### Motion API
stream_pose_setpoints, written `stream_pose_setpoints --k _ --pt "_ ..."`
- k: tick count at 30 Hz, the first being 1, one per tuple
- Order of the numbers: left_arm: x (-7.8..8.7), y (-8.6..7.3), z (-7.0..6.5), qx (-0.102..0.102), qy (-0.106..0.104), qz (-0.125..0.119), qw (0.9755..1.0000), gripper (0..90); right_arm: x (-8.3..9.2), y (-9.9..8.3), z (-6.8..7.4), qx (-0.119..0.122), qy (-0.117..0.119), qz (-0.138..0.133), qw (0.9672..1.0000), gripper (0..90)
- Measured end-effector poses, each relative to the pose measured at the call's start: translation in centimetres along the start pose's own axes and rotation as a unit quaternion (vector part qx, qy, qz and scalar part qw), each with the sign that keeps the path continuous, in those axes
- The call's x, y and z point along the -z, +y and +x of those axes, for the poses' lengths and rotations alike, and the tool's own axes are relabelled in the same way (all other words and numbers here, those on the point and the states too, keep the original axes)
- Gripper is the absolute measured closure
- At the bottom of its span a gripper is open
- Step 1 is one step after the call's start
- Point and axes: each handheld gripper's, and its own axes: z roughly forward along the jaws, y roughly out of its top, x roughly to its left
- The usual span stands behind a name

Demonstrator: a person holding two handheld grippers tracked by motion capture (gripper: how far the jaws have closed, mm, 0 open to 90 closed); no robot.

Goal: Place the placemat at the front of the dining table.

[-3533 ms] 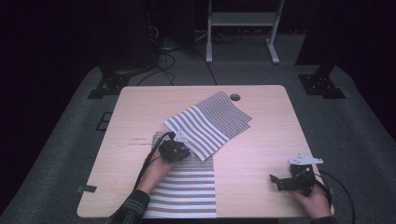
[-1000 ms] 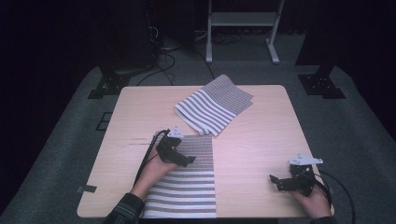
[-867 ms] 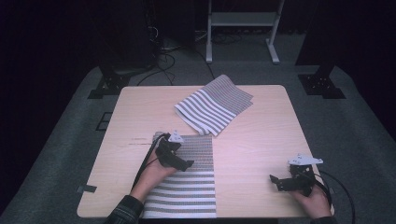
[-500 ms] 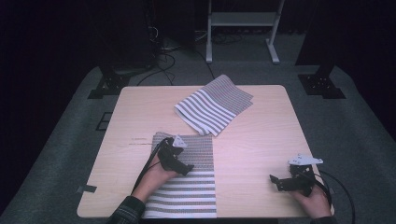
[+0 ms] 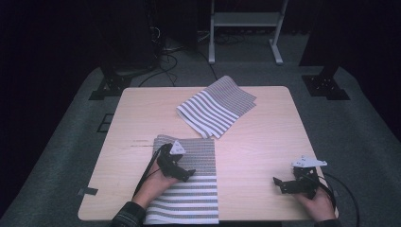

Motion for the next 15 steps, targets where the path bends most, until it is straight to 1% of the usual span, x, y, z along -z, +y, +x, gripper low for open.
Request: stream_pose_setpoints --k 1,9,11,15 --pt "0.1 -0.1 -0.1 0.001 0.001 -0.003 1.0 0.0 0.0 0.0 0.0 0.0 0.0 0.0 1.0 0.0" --pt "1.1 -1.1 -1.2 0.0 -0.001 0.0 1.0 0.0 0.0 0.0 0.0 0.0 0.0 0.0 1.0 0.0" --pt "1.2 -1.2 -1.3 0.0 -0.001 0.002 1.0 0.0 0.0 0.0 0.0 0.0 0.0 0.0 1.0 0.0" --pt "1.2 -0.8 -1.4 -0.004 0.003 0.015 0.9999 0.0 0.0 0.0 -0.1 0.002 0.002 0.0 1.0 0.0"
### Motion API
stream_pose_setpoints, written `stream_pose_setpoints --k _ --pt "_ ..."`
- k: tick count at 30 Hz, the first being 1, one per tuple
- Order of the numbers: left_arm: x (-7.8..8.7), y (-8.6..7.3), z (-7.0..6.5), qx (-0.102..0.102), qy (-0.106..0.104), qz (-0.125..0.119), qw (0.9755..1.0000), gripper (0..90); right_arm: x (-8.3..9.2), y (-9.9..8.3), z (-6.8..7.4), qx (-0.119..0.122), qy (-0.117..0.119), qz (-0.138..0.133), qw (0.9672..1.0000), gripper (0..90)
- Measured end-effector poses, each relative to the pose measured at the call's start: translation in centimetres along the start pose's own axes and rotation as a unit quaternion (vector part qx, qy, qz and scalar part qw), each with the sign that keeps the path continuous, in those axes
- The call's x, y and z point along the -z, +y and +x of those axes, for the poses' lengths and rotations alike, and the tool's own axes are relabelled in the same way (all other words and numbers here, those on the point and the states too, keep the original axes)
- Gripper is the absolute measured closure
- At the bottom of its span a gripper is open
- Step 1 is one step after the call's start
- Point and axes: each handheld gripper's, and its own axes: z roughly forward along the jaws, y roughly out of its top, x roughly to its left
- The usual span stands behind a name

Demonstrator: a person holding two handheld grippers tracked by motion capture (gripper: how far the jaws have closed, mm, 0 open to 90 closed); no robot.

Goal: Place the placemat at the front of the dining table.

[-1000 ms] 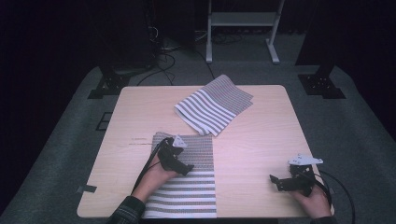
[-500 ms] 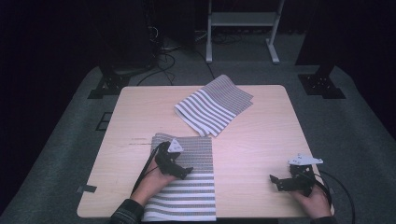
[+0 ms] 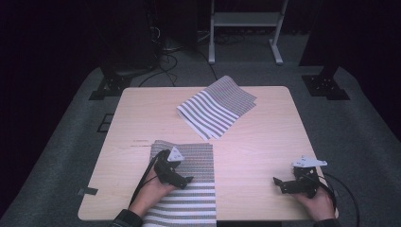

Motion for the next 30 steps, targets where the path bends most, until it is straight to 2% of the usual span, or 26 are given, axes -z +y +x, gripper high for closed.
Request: stream_pose_setpoints --k 4,7,10,13,15,19,26,30 --pt "0.5 0.3 -0.1 -0.006 0.0 -0.009 0.9999 0.0 0.1 0.1 -0.1 0.002 0.003 0.007 1.0 0.0" --pt "2.0 0.7 0.1 0.006 0.001 -0.041 0.9991 0.0 0.4 0.4 -0.3 -0.004 0.004 -0.004 1.0 0.0" --pt "3.5 0.6 0.7 0.02 -0.003 -0.058 0.9981 0.0 0.9 0.7 -0.3 -0.007 0.005 -0.017 0.9998 0.0" --pt "4.7 -0.1 1.5 0.029 -0.004 -0.068 0.9972 0.0 1.1 0.9 -0.2 -0.002 0.01 -0.018 0.9998 0.0" --pt "5.7 -0.9 2.0 0.036 -0.005 -0.071 0.9968 0.0 1.0 1.0 -0.1 0.004 0.013 -0.015 0.9998 0.0" --pt "7.4 -2.7 2.6 0.046 0.005 -0.072 0.9963 0.0 1.0 1.4 0.2 0.007 0.018 -0.017 0.9997 0.0" --pt "10.4 -6.3 3.8 0.073 0.045 -0.081 0.9931 0.0 0.6 2.7 0.2 0.015 0.027 -0.035 0.9989 0.0" --pt "11.2 -8.5 4.5 0.073 0.068 -0.062 0.9931 0.0 0.2 3.4 0.4 0.02 0.03 -0.035 0.9987 0.0"
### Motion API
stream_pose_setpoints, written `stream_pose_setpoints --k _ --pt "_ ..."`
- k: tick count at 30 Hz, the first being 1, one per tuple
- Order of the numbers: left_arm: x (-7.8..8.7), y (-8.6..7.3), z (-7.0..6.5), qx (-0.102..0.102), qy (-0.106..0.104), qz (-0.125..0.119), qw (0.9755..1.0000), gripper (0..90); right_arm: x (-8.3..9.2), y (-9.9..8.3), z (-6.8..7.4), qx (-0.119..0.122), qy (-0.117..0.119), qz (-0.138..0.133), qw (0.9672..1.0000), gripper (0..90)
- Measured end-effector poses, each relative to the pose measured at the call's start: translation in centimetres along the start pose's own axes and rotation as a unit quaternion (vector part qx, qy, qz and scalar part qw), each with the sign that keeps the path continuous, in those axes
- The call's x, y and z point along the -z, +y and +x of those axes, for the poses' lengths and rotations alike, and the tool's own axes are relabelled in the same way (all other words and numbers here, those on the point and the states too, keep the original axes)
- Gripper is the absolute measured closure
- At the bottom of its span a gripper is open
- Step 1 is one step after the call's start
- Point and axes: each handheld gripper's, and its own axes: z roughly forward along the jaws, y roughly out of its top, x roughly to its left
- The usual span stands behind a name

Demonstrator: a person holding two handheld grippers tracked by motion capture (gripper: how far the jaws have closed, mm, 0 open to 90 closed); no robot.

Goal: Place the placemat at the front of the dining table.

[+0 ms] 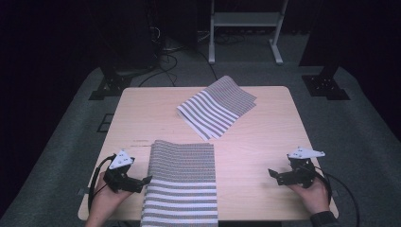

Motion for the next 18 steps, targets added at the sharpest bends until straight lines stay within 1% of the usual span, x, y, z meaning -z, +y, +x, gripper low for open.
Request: stream_pose_setpoints --k 2,3,4,7,10,12,13,15,17,18 --pt "0.0 -0.7 0.3 0.002 0.007 0.01 0.9999 0.0 -0.2 0.3 0.0 0.001 0.005 -0.003 1.0 0.0" --pt "-0.1 -1.4 0.7 0.008 0.008 0.02 0.9997 0.0 -0.3 0.4 0.1 0.001 0.005 -0.003 1.0 0.0" --pt "-0.1 -2.0 1.1 0.016 0.005 0.024 0.9996 0.0 -0.4 0.6 0.2 0.002 0.006 -0.003 1.0 0.0" --pt "-0.2 -2.9 1.8 0.034 -0.003 0.025 0.9991 0.0 -0.5 0.8 0.3 0.004 0.008 -0.003 1.0 0.0" --pt "-0.2 -3.6 2.7 0.042 0.006 0.027 0.9988 0.0 -0.7 1.0 0.4 0.004 0.01 0.0 0.9999 0.0" --pt "-0.3 -4.1 3.1 0.05 0.014 0.026 0.9983 0.0 -0.8 1.0 0.4 0.006 0.012 0.0 0.9999 0.0" --pt "-0.3 -4.3 3.3 0.05 0.015 0.031 0.9981 0.0 -0.8 1.0 0.4 0.006 0.013 0.001 0.9999 0.0" --pt "-0.4 -4.6 3.5 0.047 0.023 0.023 0.9984 0.0 -0.8 1.1 0.4 0.003 0.013 0.001 0.9999 0.0" --pt "-0.4 -4.7 3.6 0.046 0.029 0.021 0.9983 0.0 -0.9 1.2 0.4 0.003 0.014 0.001 0.9999 0.0" --pt "-0.4 -4.7 3.6 0.042 0.033 0.023 0.9983 0.0 -0.9 1.2 0.4 0.004 0.014 0.0 0.9999 0.0"
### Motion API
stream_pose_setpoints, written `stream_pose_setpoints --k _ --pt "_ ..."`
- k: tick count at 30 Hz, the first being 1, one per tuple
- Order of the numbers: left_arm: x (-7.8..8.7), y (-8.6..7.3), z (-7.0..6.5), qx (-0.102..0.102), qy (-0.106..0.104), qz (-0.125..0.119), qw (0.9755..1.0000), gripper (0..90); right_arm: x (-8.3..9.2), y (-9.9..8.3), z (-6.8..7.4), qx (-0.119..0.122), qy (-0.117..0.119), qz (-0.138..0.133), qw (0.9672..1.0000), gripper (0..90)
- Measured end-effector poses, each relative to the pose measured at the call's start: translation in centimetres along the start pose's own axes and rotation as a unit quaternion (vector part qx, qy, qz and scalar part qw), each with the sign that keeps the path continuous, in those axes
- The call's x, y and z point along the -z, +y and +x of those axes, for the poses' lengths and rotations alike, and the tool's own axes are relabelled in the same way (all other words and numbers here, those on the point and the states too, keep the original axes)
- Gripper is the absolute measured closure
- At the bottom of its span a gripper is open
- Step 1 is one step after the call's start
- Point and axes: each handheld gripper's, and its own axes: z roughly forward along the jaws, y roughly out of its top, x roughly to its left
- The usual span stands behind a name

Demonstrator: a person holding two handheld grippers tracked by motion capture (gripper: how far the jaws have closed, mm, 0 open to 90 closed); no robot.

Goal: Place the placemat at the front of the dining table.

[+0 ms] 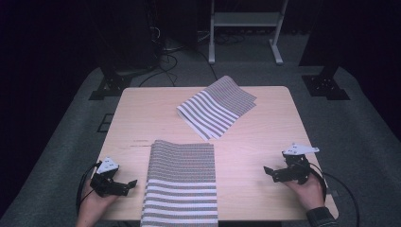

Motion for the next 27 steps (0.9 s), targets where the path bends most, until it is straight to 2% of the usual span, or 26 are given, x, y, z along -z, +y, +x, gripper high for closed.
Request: stream_pose_setpoints --k 7,15,17,20,23,25,27 --pt "-0.2 0.1 -0.3 -0.009 0.001 0.002 1.0 0.0 -0.6 0.9 0.3 0.003 0.003 -0.001 1.0 0.0" --pt "-0.2 0.1 -0.3 -0.008 0.001 0.002 1.0 0.0 -2.0 2.6 1.0 0.016 0.011 0.009 0.9998 2.1" --pt "-0.1 0.1 -0.3 -0.008 0.001 0.003 1.0 0.0 -2.3 3.0 1.2 0.017 0.021 0.005 0.9996 5.7" --pt "-0.2 0.1 -0.3 -0.008 0.001 0.002 1.0 0.0 -2.7 3.7 1.5 0.02 0.024 0.006 0.9995 6.3" --pt "-0.2 0.1 -0.3 -0.008 0.001 0.002 1.0 0.0 -3.1 4.3 1.7 0.026 0.032 0.004 0.9991 12.8" --pt "-0.2 0.1 -0.3 -0.007 0.001 0.002 1.0 0.0 -3.4 4.7 1.8 0.027 0.036 -0.001 0.999 13.2" --pt "-0.2 0.1 -0.3 -0.007 0.001 0.002 1.0 0.0 -3.8 5.1 2.0 0.031 0.037 0.005 0.9988 15.2"
